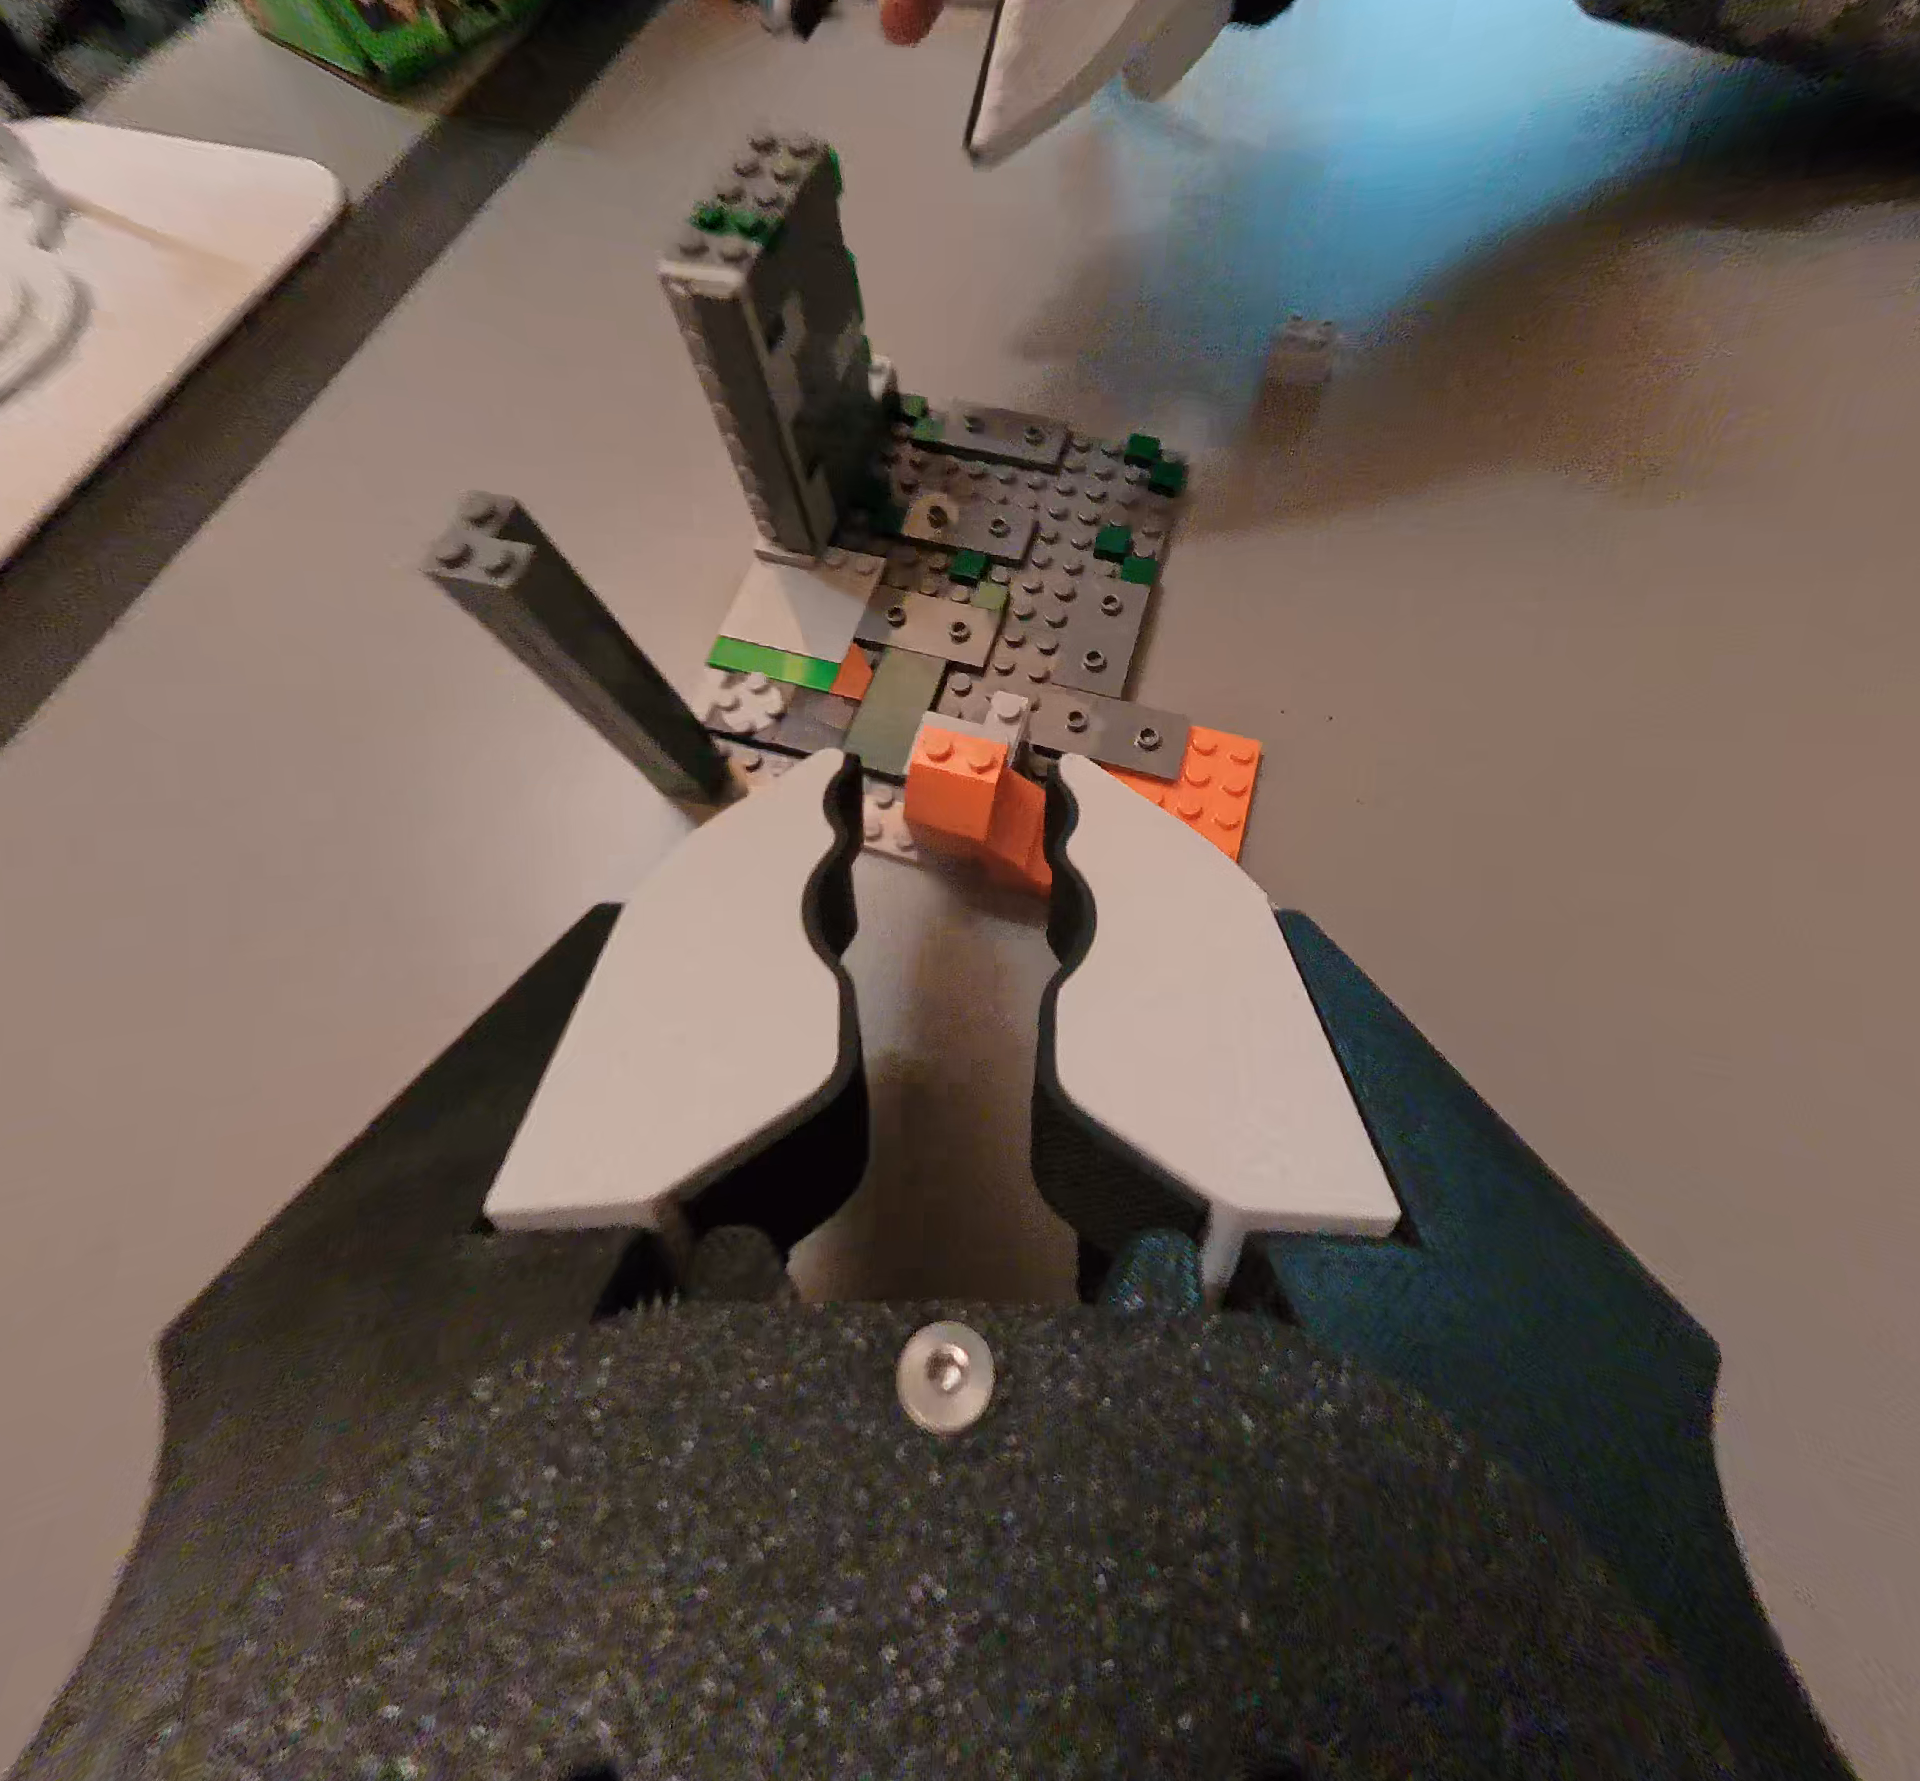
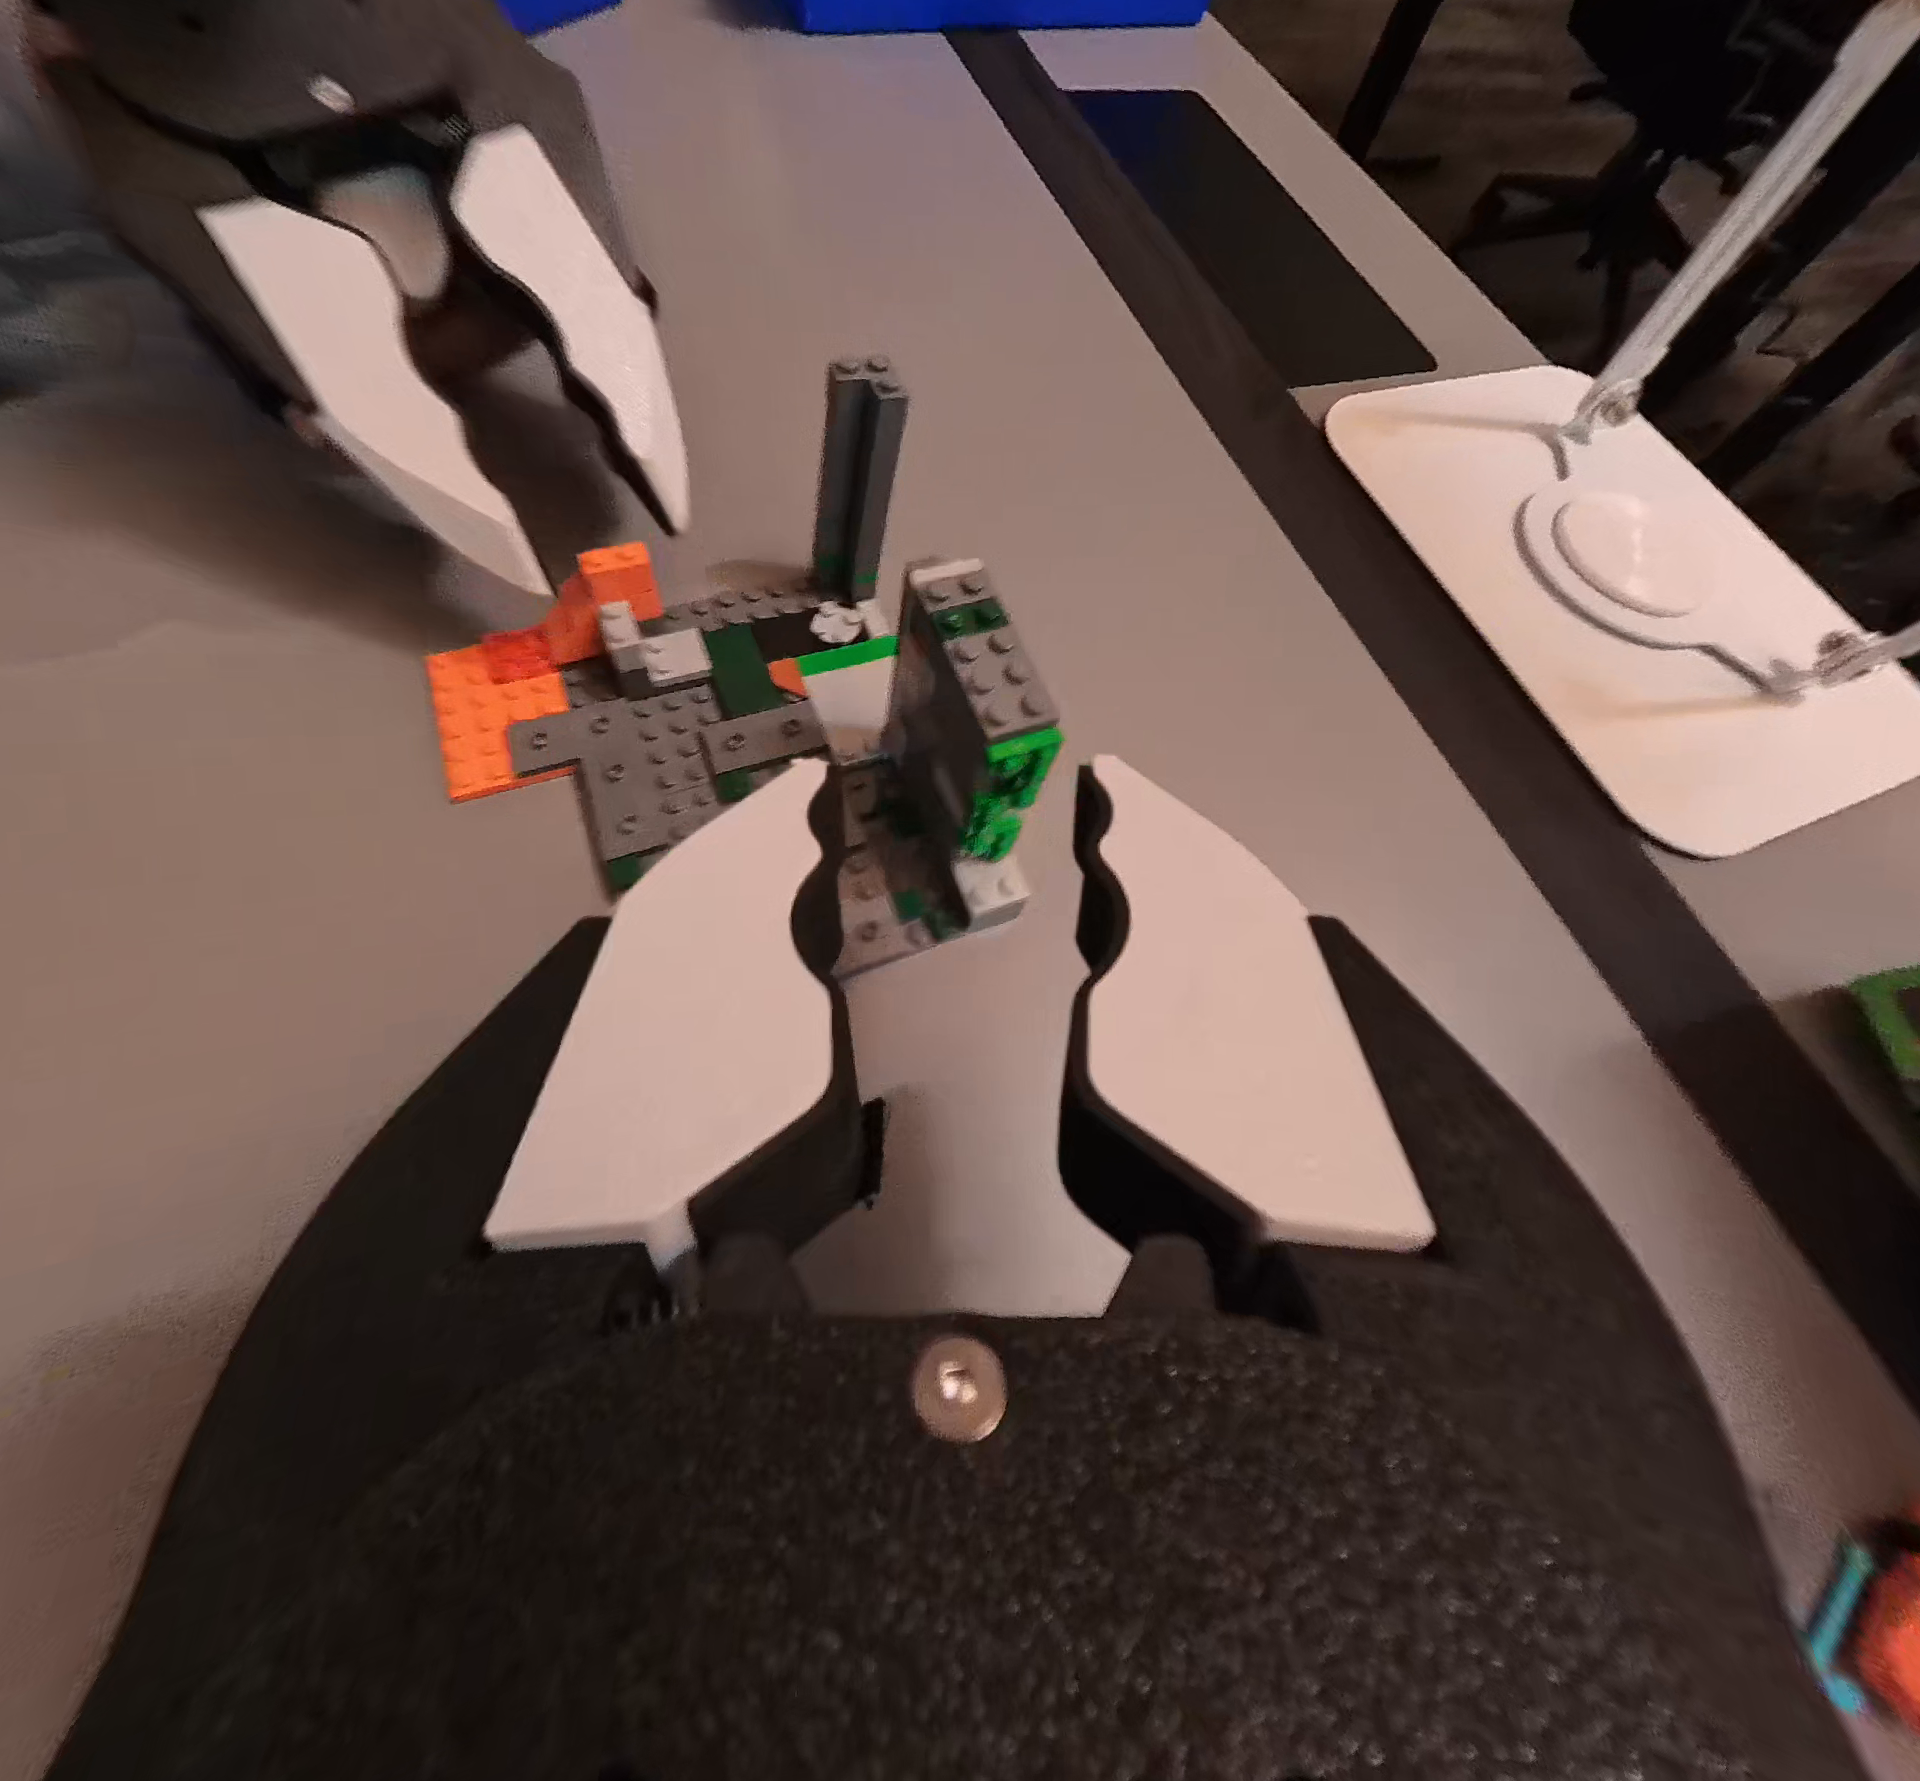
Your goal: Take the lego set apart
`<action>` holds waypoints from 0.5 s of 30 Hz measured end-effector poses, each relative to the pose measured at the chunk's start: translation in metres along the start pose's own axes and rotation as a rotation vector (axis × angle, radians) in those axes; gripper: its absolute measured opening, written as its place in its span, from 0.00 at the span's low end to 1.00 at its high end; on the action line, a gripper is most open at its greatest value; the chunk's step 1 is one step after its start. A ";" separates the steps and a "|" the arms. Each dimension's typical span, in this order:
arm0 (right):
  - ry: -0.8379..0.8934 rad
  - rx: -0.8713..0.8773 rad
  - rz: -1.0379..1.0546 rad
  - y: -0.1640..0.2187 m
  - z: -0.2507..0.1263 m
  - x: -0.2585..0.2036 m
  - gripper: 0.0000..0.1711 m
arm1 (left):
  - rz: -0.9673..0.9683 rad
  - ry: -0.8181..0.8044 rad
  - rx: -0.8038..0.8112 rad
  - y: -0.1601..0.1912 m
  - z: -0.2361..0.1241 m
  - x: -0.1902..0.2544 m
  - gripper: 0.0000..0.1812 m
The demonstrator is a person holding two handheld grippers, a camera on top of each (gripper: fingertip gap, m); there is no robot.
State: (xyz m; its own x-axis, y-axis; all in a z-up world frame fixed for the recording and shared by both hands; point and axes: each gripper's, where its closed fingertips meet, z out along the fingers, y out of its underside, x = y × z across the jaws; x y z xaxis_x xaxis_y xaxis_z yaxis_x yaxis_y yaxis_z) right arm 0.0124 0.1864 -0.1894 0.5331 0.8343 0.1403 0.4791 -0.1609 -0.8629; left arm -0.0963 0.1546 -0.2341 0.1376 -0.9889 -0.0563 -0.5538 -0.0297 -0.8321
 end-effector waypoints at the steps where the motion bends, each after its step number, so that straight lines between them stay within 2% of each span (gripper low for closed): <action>1: -0.006 -0.006 -0.012 -0.002 0.005 0.003 0.25 | 0.010 -0.035 0.016 -0.004 -0.004 -0.002 0.18; 4: -0.058 -0.046 -0.038 -0.002 0.024 0.007 0.28 | 0.027 -0.103 0.073 -0.021 -0.007 -0.003 0.18; 7: -0.082 -0.119 -0.101 0.009 0.043 0.007 0.28 | 0.074 -0.120 -0.004 -0.015 0.006 0.003 0.20; 9: -0.108 -0.128 -0.108 0.013 0.049 0.002 0.17 | 0.082 -0.117 -0.043 -0.008 0.016 0.005 0.21; 12: -0.187 -0.101 -0.067 0.011 0.046 -0.008 0.11 | 0.059 -0.089 -0.064 0.001 0.024 0.006 0.22; 15: -0.228 -0.091 -0.009 0.011 0.045 -0.012 0.11 | 0.082 -0.116 -0.068 0.002 0.023 -0.001 0.09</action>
State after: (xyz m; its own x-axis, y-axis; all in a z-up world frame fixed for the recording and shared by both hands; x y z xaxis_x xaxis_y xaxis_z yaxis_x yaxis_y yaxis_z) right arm -0.0203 0.1983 -0.2228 0.3624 0.9317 0.0262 0.5499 -0.1910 -0.8131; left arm -0.0784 0.1586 -0.2484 0.1814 -0.9651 -0.1886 -0.6211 0.0363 -0.7829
